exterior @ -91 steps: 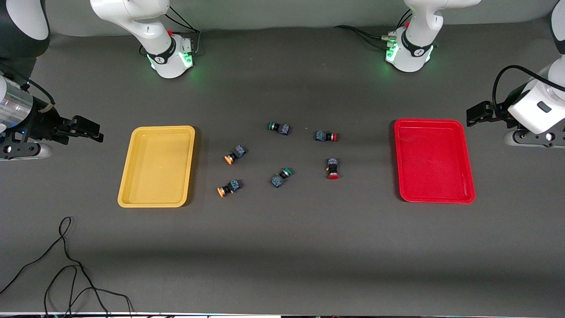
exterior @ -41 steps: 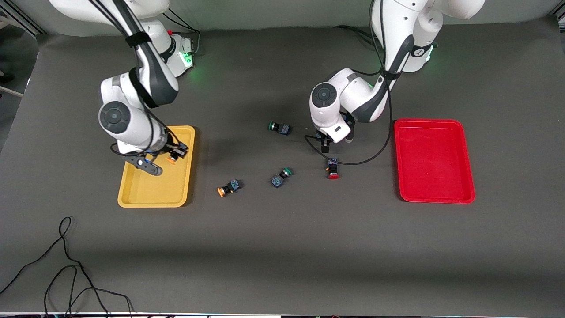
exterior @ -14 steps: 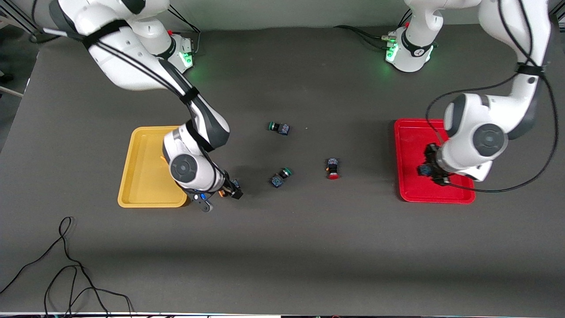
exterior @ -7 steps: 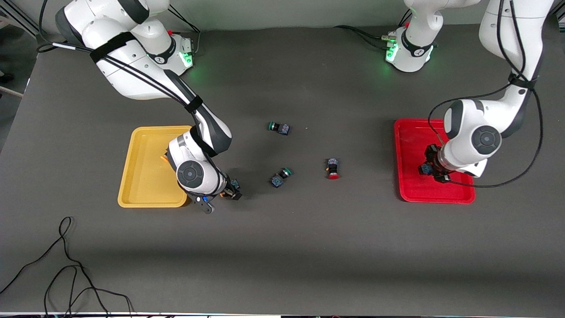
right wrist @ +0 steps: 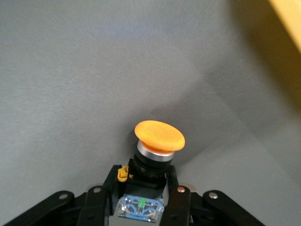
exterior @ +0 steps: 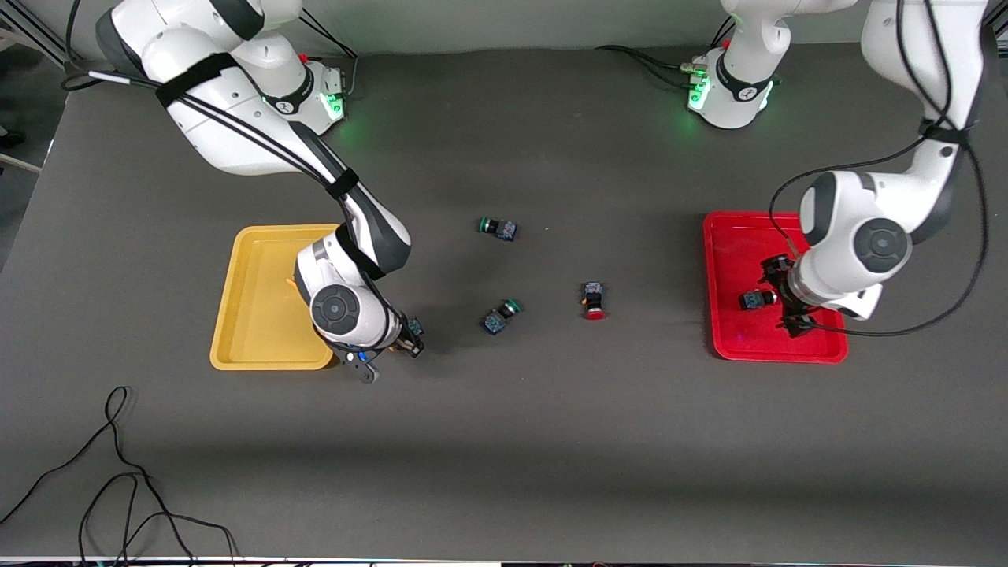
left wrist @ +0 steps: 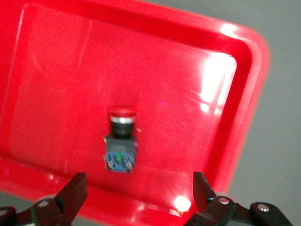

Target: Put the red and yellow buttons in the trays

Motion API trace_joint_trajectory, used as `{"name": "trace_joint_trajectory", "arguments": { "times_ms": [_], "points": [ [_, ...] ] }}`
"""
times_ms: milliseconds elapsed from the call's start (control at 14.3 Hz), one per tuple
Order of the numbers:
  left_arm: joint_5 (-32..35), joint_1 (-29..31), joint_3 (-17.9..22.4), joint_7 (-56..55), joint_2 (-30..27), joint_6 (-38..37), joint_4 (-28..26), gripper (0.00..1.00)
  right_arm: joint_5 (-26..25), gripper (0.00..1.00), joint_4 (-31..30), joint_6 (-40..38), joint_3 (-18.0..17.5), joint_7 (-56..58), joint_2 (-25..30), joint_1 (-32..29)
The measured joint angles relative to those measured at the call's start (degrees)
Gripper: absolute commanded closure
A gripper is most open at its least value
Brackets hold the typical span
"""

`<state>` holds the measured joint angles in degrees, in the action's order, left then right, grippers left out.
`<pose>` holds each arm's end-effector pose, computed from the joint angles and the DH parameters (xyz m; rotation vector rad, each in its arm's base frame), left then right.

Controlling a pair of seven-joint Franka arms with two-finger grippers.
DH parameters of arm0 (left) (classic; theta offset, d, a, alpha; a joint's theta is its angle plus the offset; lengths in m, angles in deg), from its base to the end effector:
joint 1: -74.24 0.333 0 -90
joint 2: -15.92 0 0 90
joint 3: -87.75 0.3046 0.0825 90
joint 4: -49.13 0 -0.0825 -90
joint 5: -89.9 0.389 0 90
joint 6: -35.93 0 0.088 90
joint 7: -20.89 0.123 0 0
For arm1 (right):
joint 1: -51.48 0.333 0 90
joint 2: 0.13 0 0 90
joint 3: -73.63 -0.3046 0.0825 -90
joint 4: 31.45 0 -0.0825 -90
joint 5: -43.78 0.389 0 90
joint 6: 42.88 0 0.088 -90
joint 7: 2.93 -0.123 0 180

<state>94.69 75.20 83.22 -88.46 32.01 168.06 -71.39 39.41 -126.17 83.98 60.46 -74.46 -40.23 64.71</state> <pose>0.5682 -0.0329 0.2478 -1.9121 -2.3849 0.0166 0.6031 0.2827 0.1732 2.8695 -1.1823 -0.2300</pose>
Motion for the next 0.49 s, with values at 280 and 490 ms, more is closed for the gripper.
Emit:
{"name": "trace_joint_trajectory", "arguments": {
  "times_ms": [280,490],
  "points": [
    [0.1,-0.2,-8.2,12.8,-1.0,-7.1,7.5,0.00,-0.4,0.94,-1.6,-10.0,0.9,8.5,9.3,-3.4],
    [0.3,-3.4,-13.1,26.1,-0.8,-7.6,8.0,0.00,-0.4,0.94,-9.7,-10.0,7.1,22.3,16.8,-5.6]
  ]
}}
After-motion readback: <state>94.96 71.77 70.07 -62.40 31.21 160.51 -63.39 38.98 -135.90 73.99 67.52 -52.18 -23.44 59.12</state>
